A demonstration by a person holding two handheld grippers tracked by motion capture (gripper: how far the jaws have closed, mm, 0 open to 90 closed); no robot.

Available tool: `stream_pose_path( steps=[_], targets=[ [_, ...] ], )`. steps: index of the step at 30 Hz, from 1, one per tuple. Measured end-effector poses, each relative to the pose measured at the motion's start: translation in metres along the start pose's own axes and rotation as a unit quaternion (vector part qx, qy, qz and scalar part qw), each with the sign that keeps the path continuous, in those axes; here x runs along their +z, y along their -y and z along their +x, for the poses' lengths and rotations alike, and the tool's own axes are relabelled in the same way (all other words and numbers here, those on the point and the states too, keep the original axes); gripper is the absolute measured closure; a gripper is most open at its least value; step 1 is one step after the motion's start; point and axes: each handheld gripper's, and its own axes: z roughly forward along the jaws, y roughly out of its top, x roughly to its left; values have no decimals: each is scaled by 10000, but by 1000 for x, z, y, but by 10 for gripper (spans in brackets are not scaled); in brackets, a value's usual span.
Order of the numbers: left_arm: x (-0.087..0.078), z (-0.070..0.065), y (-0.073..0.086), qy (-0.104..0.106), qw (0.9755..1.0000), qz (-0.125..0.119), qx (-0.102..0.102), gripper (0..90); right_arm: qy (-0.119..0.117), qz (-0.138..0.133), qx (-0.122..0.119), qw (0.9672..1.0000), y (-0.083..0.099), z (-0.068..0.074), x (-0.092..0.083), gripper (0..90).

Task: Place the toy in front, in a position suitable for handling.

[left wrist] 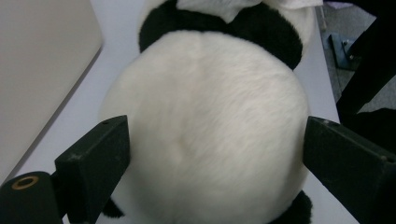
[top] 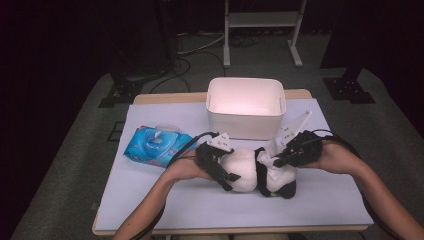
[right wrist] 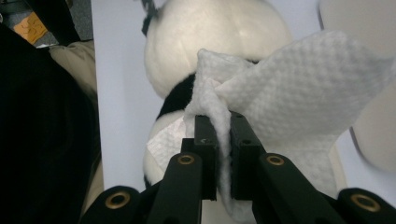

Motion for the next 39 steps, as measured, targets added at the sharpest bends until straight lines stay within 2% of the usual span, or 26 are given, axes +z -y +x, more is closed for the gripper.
stream_pose_path(
  steps=[4, 9, 15, 28, 33, 39],
  targets=[
    [1, 2, 2, 9, 9998, 137, -131, 52, 6, 33, 92, 10000, 14, 3, -5, 833],
    [6, 1, 2, 114, 9997, 185, -143, 49, 50, 42, 61, 10000, 20, 12, -4, 830],
    [10, -4, 3, 22, 9999, 148, -60, 65, 144, 19, -206, 9997, 9, 20, 1, 829],
    [9, -8, 3, -48, 9998, 188, 67, 70, -147, -297, -451, 9984, -20, 20, 43, 830],
    [4, -8, 1, -22, 9999, 88, 95, 102, -177, -311, -396, 9986, -17, 18, 37, 829],
    [0, -10, 0, -37, 9999, 27, 160, 131, -37, -357, -252, 9990, -4, 15, 20, 828]
  ],
)
